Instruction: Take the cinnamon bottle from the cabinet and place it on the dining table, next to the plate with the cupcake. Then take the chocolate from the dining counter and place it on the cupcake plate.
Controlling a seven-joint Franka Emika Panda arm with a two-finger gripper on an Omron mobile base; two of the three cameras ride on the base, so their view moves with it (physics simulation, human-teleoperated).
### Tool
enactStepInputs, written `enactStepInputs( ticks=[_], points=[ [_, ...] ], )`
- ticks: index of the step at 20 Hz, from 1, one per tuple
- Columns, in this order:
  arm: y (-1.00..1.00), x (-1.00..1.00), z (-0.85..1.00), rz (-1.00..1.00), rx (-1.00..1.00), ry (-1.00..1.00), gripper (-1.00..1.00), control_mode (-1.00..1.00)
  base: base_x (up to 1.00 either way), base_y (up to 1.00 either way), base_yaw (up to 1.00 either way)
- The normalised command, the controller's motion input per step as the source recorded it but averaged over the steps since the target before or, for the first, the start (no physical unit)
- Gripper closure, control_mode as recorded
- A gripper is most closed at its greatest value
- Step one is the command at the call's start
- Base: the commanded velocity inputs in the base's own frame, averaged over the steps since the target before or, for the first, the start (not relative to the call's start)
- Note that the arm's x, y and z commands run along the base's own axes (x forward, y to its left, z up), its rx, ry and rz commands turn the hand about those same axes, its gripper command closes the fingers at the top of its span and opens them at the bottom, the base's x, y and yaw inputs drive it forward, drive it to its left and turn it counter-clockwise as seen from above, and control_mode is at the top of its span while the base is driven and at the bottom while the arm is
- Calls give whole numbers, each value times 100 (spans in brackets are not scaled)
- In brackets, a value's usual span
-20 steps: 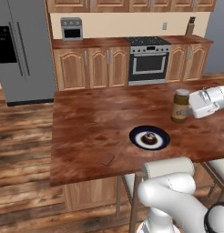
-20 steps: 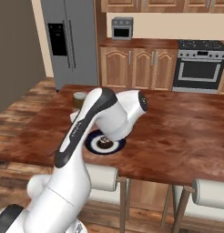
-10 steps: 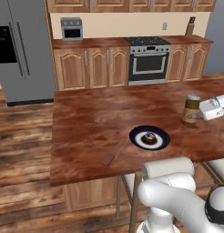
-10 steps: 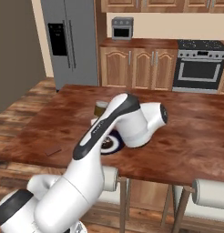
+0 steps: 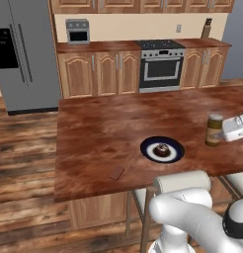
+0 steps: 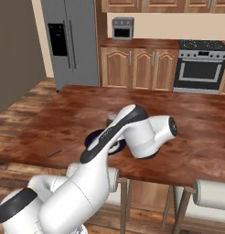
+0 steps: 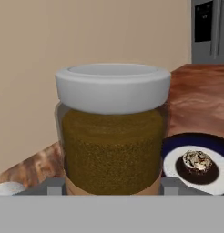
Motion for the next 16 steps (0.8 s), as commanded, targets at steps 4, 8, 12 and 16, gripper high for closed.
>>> enactStepInputs(
  ticks=[4, 8, 12, 16],
  points=[
    [-13, 25, -41, 0, -16, -14, 100, -100, 0, 0, 0],
    [-18, 33, -25, 0, -8, -6, 100, -100, 0, 0, 0],
    [-20, 31, -29, 9, 4, -1, 100, -100, 0, 0, 0],
    [-22, 34, -27, 14, 12, 5, 100, -100, 0, 0, 0]
  ],
)
